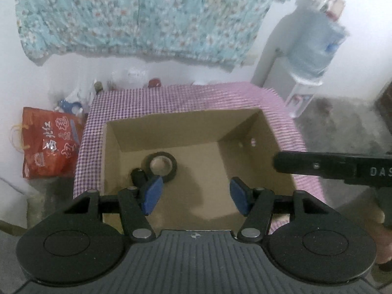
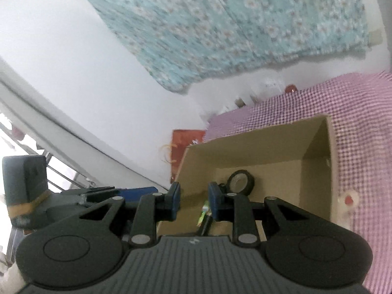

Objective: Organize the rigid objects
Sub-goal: 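Open the right gripper to drop the tape roll into the box, then move the right gripper to the pink lid and grasp its rim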

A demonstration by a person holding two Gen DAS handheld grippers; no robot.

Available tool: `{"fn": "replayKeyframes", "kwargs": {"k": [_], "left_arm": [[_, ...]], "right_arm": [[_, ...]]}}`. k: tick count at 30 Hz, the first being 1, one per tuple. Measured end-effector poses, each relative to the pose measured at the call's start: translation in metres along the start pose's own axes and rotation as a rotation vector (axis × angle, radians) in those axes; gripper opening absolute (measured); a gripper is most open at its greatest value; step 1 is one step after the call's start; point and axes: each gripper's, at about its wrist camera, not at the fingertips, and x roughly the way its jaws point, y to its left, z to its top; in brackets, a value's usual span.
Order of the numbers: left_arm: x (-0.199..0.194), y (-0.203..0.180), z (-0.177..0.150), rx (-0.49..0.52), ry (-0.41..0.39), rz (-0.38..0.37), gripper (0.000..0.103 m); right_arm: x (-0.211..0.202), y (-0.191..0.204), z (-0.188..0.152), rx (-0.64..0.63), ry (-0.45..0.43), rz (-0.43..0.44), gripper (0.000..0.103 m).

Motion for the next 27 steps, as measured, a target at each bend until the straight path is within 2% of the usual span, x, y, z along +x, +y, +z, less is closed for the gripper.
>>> {"fn": "replayKeyframes", "kwargs": {"k": [3, 6, 9, 10, 15, 18, 20, 27], "left_arm": [[-0.021, -0.003, -0.031, -0.012, -0.045, -0.001, 0.061], [-0.024, -0.002, -0.068, -0.031, -0.045, -0.007, 0.061], [-0.016, -0.004, -0.108, -0.009, -0.015, 0.026, 0.061], [-0.010, -0.004, -0.120, 0.003, 0.000, 0.037, 0.061], [0.028, 0.010, -0.165, -0.025, 0.124, 0.039, 0.062], [0.048, 0.014, -0.178, -0.013, 0.179, 0.041, 0.065], [0.058, 0.019, -0.182, -0.027, 0.206, 0.020, 0.071], [0.079, 0.027, -0.193, -0.046, 0.236, 0.038, 0.077]], "right_arm": [[-0.029, 0.008, -0.029, -0.011, -0.053, 0.001, 0.027], [-0.047, 0.010, -0.066, 0.002, -0.079, -0.014, 0.028], [-0.047, 0.007, -0.108, 0.046, -0.050, -0.038, 0.040], [-0.041, 0.005, -0.122, 0.061, -0.027, -0.049, 0.044], [0.003, -0.003, -0.169, 0.139, 0.106, -0.080, 0.044], [0.034, -0.001, -0.179, 0.144, 0.177, -0.080, 0.047], [0.051, 0.002, -0.185, 0.138, 0.215, -0.092, 0.051], [0.091, 0.002, -0.193, 0.119, 0.293, -0.124, 0.051]]}}
